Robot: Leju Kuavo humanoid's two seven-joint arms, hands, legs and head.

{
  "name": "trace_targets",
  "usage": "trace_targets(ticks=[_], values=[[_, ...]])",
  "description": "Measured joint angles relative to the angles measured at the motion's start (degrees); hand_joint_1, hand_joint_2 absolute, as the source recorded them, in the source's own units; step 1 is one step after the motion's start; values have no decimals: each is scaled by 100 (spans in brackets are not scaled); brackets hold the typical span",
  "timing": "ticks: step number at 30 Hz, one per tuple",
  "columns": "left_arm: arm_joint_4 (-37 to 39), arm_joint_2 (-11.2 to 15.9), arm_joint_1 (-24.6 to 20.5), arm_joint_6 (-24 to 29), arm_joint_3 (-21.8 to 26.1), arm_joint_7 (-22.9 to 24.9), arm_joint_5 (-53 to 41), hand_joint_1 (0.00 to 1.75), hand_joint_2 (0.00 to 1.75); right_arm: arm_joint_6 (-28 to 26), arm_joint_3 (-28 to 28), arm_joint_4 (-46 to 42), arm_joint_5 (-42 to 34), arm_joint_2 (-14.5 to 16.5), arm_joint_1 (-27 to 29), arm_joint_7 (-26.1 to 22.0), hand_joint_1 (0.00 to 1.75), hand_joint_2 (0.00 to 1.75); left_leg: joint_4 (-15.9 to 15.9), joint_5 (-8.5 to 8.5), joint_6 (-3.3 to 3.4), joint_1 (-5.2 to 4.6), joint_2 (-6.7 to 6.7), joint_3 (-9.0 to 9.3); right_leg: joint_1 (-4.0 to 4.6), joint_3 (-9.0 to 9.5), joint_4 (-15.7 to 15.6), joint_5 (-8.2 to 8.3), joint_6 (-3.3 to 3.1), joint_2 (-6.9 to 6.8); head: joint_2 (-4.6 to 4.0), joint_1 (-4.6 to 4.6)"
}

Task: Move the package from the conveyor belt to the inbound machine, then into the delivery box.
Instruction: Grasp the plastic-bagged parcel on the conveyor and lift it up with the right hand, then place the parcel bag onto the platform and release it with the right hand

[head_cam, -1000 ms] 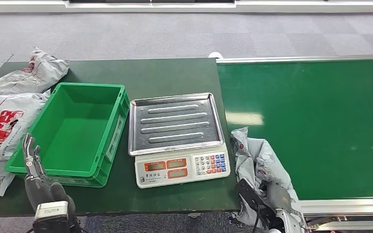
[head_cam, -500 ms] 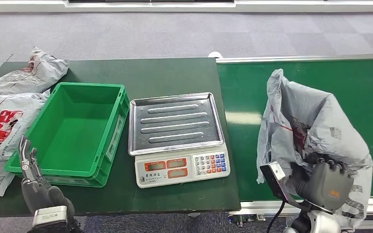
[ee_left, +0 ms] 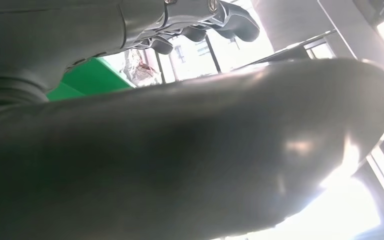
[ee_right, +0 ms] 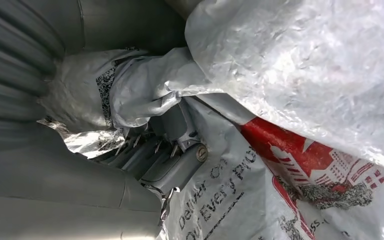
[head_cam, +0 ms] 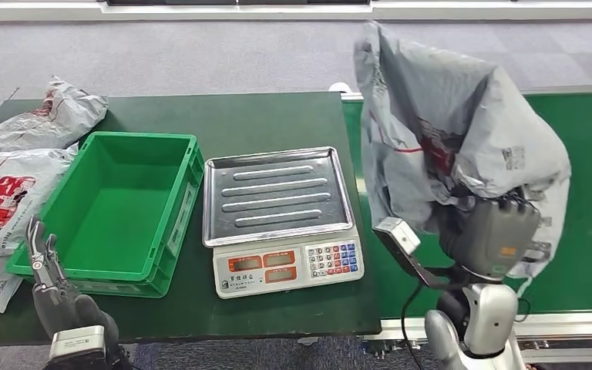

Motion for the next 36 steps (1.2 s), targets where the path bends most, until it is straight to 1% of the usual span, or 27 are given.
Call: trace_targets(ticks=[2, 4, 6, 7, 9, 12, 14, 16, 18, 20, 24, 30, 36], values=[[9, -17, -18, 2, 0, -7, 0, 0, 0, 57, 301, 198, -48, -1, -302, -4, 175, 175, 0, 10, -1, 0, -8, 18, 3, -1, 0, 6, 1, -7, 0, -1], [15, -27, -20, 2, 0, -8, 0, 0, 0, 73, 504, 315, -88, -4, -466, -7, 175, 175, 0, 12, 0, 0, -19, 13, 4, 0, 1, 6, 1, -17, 0, -1], [20, -33, -22, 2, 0, -13, 17, 0, 0, 246, 650, 405, -453, -13, -597, -170, 175, 175, -1, 11, -1, 1, -20, 1, 4, -2, 2, 5, 1, -19, 0, 0], [23, -33, -30, -1, 1, -21, 38, 0, 0, 451, 722, 483, -859, -14, -695, -360, 175, 175, -1, 10, -2, 1, -16, -12, 4, -3, 2, 5, 1, -15, 0, 0], [51, -32, -89, -18, 2, -43, 102, 0, 0, 1028, 891, 797, -1967, 25, -1021, -892, 175, 175, -2, 6, -4, 1, 1, -33, 2, -9, 2, 6, 1, -1, 0, -1], [168, -24, -269, -47, 2, -88, 191, 0, 0, 1735, 1069, 1709, -3575, 276, -1675, -1729, 175, 175, -2, 21, -6, 1, 10, -17, 4, -23, 2, 21, -3, 9, 0, -1], [263, -15, -378, -53, 1, -107, 231, 0, 0, 1963, 1086, 2428, -4307, 489, -2101, -2219, 175, 175, -2, 45, -6, 1, 3, -17, 6, -37, 4, 39, -5, 3, 0, -1], [337, -5, -460, -53, 0, -109, 254, 0, 0, 2073, 1086, 3045, -4706, 679, -2437, -2512, 175, 175, -2, 55, -8, 1, -4, -26, 8, -46, 6, 47, -9, -3, 0, -1], [389, 4, -525, -53, 1, -99, 262, 0, 0, 2131, 1087, 3535, -4943, 848, -2653, -2570, 175, 175, -2, 57, -10, 1, -6, -27, 8, -47, 6, 48, -10, -4, 0, -1], [433, 10, -571, -53, 1, -89, 257, 0, 0, 2171, 1094, 3894, -5111, 969, -2753, -2509, 175, 175, -2, 57, -10, 1, -7, -28, 8, -49, 6, 48, -10, -5, 0, -1], [512, 12, -651, -54, 1, -74, 217, 0, 0, 2218, 1117, 4283, -5348, 1126, -2720, -2453, 175, 175, -2, 56, -10, 1, -8, -34, 7, -56, 6, 48, -10, -4, 0, -1], [571, 13, -734, -53, 2, 30, 157, 0, 0, 2195, 1117, 4521, -5315, 1209, -2617, -2169, 175, 175, -1, 56, -10, 1, -7, -41, 6, -63, 5, 48, -10, -3, 0, -1], [589, 13, -755, -53, 2, 40, 143, 0, 0, 2195, 1117, 4629, -5305, 1229, -2605, -2124, 175, 175, -1, 56, -10, 1, -7, -42, 7, -64, 5, 48, -10, -3, 0, -2]])
